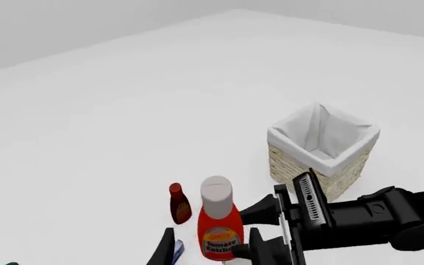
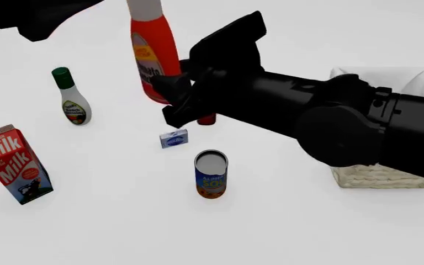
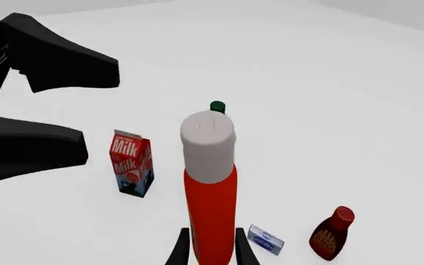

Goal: Pick the ketchup and place it in the basket.

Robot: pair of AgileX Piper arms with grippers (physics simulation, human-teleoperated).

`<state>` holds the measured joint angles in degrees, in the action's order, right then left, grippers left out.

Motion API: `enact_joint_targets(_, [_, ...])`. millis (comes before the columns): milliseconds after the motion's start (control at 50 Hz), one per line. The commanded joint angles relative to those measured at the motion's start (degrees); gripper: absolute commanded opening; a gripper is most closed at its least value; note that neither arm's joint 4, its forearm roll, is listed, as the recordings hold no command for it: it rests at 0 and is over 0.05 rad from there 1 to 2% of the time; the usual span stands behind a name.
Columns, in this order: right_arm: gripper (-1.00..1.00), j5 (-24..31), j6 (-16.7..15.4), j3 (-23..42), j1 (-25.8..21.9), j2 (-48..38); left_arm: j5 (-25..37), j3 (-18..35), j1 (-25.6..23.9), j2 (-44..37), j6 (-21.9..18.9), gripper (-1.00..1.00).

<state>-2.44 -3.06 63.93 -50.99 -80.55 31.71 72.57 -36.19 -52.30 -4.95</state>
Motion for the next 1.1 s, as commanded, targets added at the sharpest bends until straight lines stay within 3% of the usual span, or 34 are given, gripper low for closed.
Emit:
enact_joint_targets(20, [-1.0, 0.9, 1.51, 0.18, 2.07, 1.97, -0.03, -2.22, 1.94, 2.71, 0.53, 1.0])
enact_joint_targets(400, [-1.0, 2.72, 2.68, 0.36, 7.55, 3.97, -1.98, -7.34, 7.6, 7.16, 0.56, 1.0])
enact_joint_targets(660, [-1.0, 2.75, 2.79, 0.07, 13.85, 4.34, -5.65, -12.07, 11.31, 8.45, 1.23, 1.0])
enact_joint_targets(840, [-1.0, 1.69, 4.68, -0.06, 18.41, 4.57, -7.97, -14.03, 13.27, 8.11, 1.74, 1.0])
enact_joint_targets(1100, [-1.0, 0.62, 4.95, -0.6, 24.86, 5.23, -10.93, -17.06, 16.48, 11.2, 4.39, 1.0])
